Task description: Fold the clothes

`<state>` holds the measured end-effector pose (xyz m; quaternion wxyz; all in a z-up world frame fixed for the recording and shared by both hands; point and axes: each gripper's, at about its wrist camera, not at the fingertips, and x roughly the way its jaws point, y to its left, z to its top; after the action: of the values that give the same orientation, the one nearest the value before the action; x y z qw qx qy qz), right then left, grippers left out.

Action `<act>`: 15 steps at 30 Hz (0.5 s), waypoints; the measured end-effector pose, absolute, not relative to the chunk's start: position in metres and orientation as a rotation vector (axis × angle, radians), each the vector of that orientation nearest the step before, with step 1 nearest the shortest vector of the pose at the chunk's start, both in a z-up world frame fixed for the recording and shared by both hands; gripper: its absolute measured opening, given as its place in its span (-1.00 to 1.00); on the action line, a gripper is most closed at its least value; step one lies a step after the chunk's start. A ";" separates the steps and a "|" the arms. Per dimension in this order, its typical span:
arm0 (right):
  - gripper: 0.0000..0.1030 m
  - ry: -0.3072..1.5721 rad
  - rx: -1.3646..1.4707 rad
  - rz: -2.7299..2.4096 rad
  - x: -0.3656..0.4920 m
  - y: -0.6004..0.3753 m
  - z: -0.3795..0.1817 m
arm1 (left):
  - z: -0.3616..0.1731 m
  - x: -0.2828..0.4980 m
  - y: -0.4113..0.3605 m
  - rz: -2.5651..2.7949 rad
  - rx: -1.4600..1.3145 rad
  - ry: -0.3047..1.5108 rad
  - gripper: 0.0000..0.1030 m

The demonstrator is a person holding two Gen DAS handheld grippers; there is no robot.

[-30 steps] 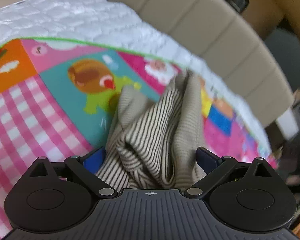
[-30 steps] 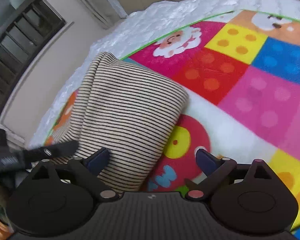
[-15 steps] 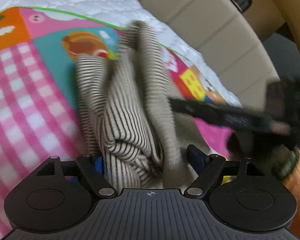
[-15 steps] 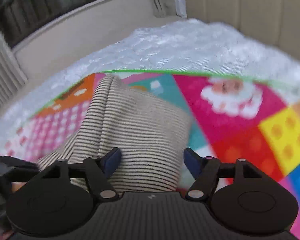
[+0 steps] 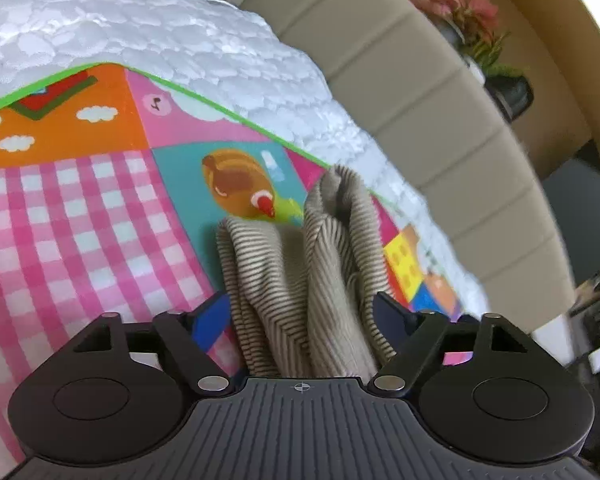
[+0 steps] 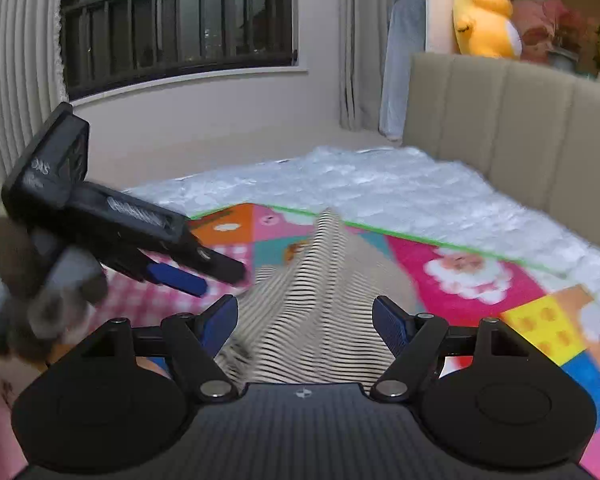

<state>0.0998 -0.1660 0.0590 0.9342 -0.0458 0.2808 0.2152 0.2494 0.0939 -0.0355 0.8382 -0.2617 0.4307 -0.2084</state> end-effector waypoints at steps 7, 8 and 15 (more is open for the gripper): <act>-0.59 0.666 -0.136 0.407 0.112 -0.167 0.046 | -0.038 0.245 0.098 -0.434 -0.505 0.922 0.12; -0.69 0.660 -0.100 0.412 0.115 -0.170 0.054 | -0.040 0.248 0.093 -0.461 -0.500 0.925 0.07; -0.80 0.637 0.118 0.477 0.134 -0.177 0.093 | -0.059 0.258 0.066 -0.541 -0.425 1.011 -0.17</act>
<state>0.1342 -0.1769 0.0930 0.9203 0.0572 0.3099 0.2319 0.2579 0.0656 -0.0588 0.8189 -0.1994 0.4745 -0.2539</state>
